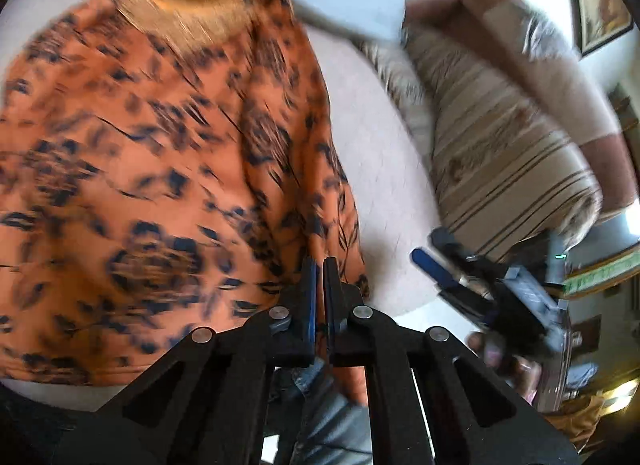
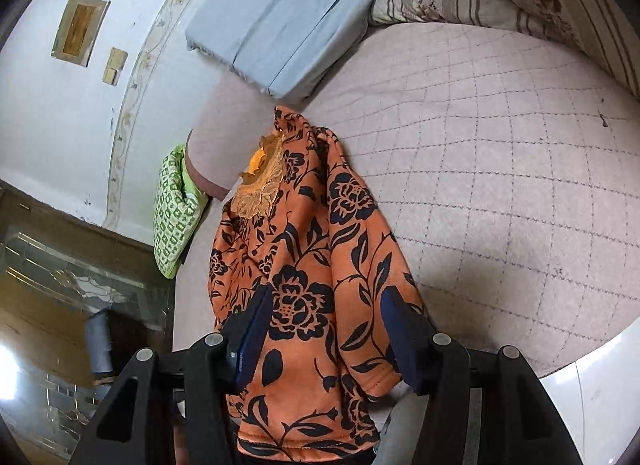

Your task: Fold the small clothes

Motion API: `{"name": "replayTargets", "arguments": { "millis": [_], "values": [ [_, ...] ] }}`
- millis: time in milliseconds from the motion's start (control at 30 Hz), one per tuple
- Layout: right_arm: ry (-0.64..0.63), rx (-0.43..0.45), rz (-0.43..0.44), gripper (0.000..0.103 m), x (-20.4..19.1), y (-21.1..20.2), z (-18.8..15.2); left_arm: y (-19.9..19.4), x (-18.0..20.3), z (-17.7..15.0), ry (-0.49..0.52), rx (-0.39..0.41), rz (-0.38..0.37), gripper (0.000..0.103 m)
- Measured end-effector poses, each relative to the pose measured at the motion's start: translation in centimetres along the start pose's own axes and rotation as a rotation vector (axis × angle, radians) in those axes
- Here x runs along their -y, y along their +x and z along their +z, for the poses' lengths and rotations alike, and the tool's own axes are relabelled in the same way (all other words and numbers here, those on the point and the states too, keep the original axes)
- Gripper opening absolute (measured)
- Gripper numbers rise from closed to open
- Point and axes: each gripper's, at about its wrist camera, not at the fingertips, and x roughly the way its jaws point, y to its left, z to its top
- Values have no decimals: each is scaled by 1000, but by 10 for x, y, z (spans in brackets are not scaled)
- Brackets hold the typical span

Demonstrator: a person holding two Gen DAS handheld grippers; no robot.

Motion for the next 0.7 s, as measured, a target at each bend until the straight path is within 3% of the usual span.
{"name": "replayTargets", "arguments": {
  "millis": [133,267,367,400,467,533,600,700],
  "values": [
    [-25,-29,-5,55,-11,17,0,-34,-29,-5,-4,81,98,3],
    [-58,-57,-34,55,-24,35,2,-7,-28,-13,-21,-47,96,6],
    [-41,-46,-49,55,-29,37,7,21,-2,-20,28,-113,52,36],
    [-53,-34,-64,55,-31,34,7,24,6,-22,46,-123,46,51],
    [-83,-25,-107,55,-34,30,7,42,21,-23,92,-143,51,55],
    [-90,-36,-124,55,-32,26,6,58,32,-21,129,-165,47,55],
    [-75,-45,-126,55,-27,23,5,74,32,-15,98,-175,44,53],
    [-52,-49,-114,55,-21,20,4,85,28,-9,98,-185,70,3]
  ]
}}
